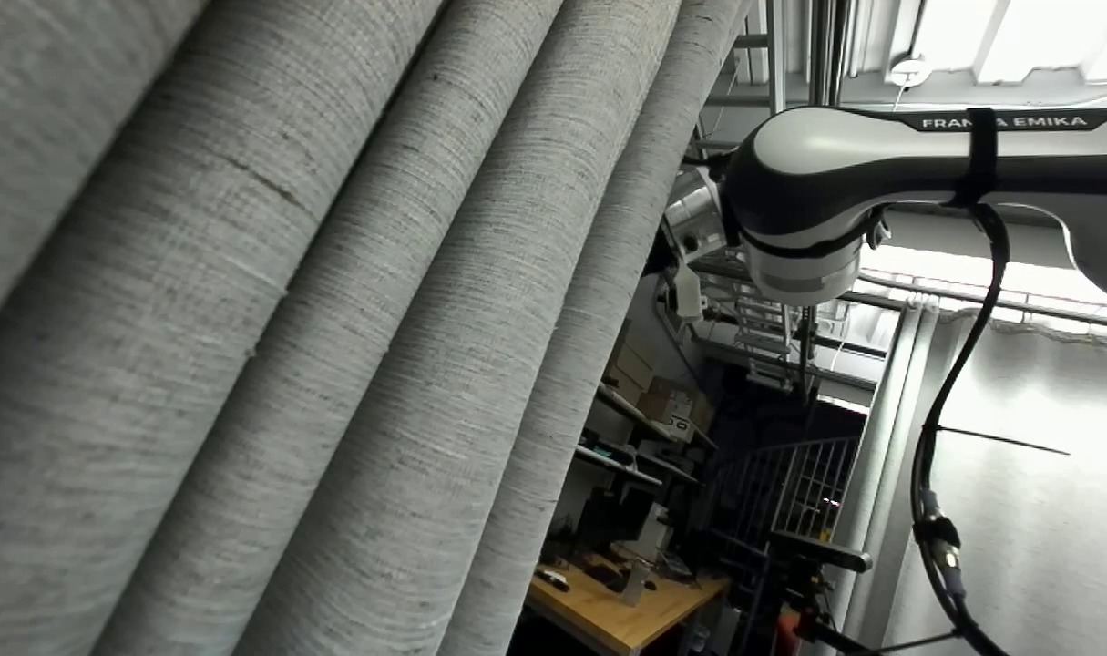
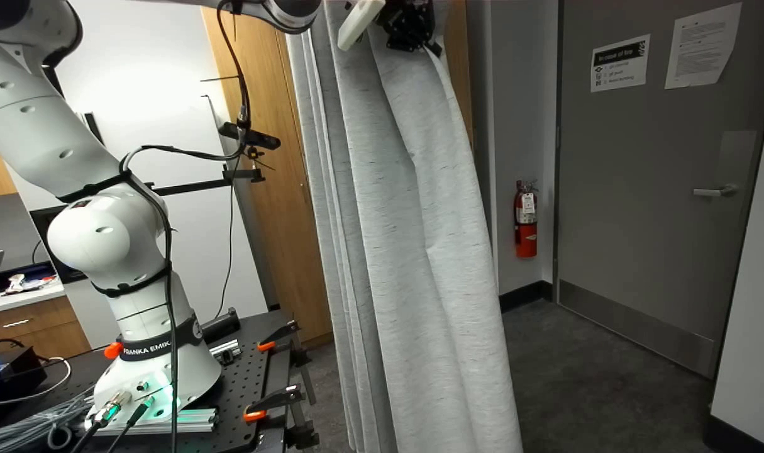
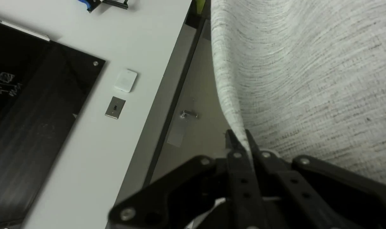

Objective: Slide the curtain to the left

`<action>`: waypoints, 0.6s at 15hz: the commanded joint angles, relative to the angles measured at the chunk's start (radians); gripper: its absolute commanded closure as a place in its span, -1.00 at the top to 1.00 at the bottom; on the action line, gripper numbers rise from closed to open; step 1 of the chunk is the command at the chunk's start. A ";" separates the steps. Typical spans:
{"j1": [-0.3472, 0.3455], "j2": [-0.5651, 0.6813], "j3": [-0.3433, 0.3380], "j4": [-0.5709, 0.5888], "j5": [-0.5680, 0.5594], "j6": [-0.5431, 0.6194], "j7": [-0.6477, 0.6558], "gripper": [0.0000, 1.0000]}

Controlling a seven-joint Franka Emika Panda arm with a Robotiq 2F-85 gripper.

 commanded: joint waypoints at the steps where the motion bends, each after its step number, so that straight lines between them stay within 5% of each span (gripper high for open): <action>1: 0.000 0.029 0.093 0.028 -0.115 0.013 0.198 -0.99; 9: 0.035 0.118 0.336 0.070 -0.297 -0.020 0.531 -0.99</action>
